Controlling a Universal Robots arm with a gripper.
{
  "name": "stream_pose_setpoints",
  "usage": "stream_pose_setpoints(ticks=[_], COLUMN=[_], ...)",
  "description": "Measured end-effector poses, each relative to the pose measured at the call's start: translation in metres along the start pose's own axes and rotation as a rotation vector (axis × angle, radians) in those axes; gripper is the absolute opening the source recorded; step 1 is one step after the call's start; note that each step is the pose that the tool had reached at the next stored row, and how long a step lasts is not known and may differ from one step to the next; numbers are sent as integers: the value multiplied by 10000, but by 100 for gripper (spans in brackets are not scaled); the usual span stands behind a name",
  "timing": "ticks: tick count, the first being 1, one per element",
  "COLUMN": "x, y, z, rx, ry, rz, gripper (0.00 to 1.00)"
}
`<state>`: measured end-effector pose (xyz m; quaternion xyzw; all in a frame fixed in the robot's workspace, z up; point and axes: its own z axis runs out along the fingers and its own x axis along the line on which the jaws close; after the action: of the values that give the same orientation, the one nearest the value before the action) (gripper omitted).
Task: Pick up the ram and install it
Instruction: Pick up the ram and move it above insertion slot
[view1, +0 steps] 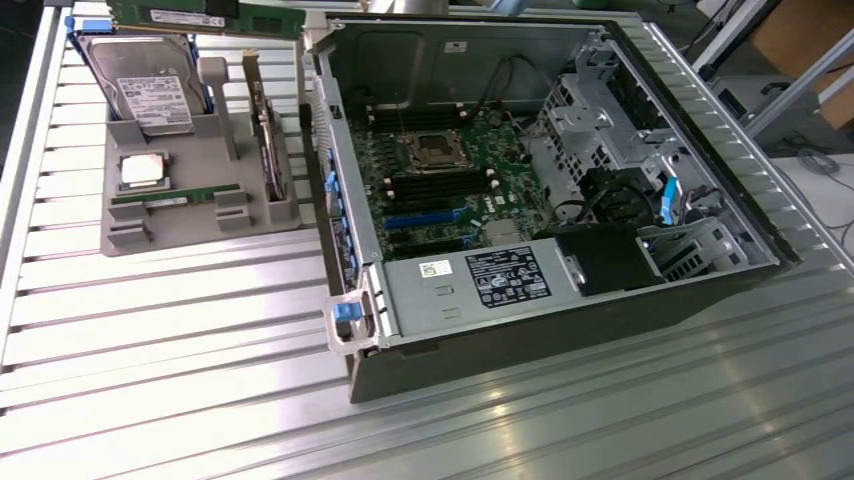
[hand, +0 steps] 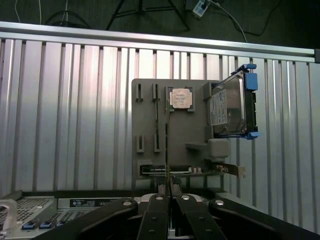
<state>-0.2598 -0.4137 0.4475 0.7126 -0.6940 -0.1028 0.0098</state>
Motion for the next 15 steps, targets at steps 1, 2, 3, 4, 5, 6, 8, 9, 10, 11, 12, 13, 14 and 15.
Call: stream_pose_setpoints(ticks=[1, 2, 3, 4, 5, 6, 8, 9, 10, 11, 12, 13, 14, 15], x=[0, 1, 2, 2, 2, 3, 4, 5, 6, 7, 8, 9, 10, 11], y=[-10, -25, -41, -51, -61, -70, -102, -133, -180, -225, -243, -249, -261, -267], z=[0, 0, 0, -1, -1, 0, -1, -2, -7, -11, -7, -4, 1, 5], rx=[-11, -27, -43, -54, -64, -72, -106, -136, -163, -177, -177, -177, -178, -176], ry=[0, -1, -2, -2, -1, -3, -3, -5, -7, -5, -3, -3, -2, -4], rz=[2, 4, 6, 7, 9, 10, 14, 18, 21, 22, 23, 22, 23, 23], gripper=[12, 12, 12, 12, 12, 12, 12, 12, 12, 12, 12, 12, 12, 12])
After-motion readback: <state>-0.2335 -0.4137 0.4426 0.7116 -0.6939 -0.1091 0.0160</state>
